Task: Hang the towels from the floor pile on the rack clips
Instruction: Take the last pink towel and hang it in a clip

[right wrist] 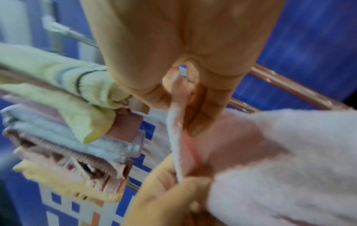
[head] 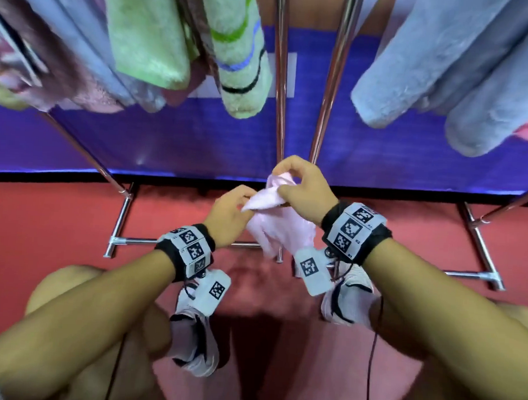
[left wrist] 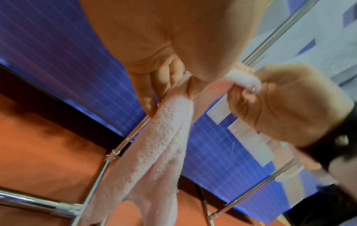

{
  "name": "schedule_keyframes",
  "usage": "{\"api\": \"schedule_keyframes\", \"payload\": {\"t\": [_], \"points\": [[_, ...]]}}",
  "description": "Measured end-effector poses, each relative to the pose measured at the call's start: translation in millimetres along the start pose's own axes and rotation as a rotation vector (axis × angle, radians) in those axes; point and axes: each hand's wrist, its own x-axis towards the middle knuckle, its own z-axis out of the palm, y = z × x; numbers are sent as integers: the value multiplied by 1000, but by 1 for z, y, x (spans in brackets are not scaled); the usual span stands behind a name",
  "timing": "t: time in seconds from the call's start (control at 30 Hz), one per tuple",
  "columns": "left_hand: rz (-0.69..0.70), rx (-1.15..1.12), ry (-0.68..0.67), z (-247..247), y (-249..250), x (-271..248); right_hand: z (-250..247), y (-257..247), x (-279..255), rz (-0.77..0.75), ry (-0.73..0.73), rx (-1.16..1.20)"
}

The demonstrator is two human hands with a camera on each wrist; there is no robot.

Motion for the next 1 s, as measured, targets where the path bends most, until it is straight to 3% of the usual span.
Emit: {"api": "schedule_keyframes", "payload": {"t": [0.1, 0.27, 0.4, 0.53, 0.63, 0.83, 1.0], "points": [[105, -115, 31, -8, 43, -8, -13, -17, -23, 18, 86, -122], [195, -98, 47, -19, 106, -30, -34, -57, -63, -20, 315, -146], [223, -126, 101, -20, 125, -45, -40, -72, -91, -6, 349, -93], [191, -171, 155, -15, 119, -61, -29, -66, -108, -112, 264, -327], [140, -165, 160, -6, 100, -65, -24, -46, -108, -60, 263, -473], [108, 38, 131, 17, 48, -61, -14, 0, -112, 0, 180, -465], [64, -180, 117, 35, 30, -67, -15, 26, -111, 27, 172, -496]]}}
